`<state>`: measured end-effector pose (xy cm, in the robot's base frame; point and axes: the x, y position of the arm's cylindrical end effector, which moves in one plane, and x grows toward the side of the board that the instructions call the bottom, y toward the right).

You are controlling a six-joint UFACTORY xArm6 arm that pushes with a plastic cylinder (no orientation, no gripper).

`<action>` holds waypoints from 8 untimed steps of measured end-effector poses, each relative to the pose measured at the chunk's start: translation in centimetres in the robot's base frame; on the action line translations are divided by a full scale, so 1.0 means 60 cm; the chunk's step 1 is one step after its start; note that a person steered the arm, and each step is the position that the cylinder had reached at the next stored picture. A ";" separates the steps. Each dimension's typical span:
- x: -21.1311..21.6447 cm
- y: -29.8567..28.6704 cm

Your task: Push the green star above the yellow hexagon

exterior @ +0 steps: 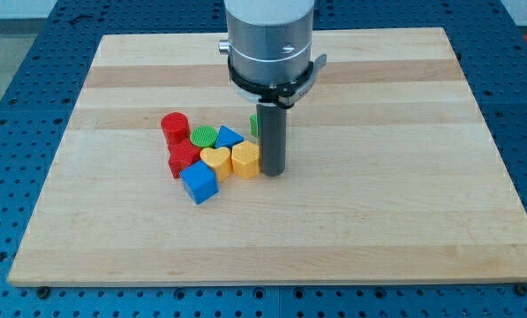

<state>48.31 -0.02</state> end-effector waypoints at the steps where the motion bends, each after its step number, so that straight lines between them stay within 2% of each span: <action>1: -0.004 0.052; 2: -0.081 0.152; 3: -0.124 0.185; 4: -0.144 0.156; 5: -0.226 0.151; 6: -0.236 0.076; 8: -0.181 0.028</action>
<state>37.44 1.69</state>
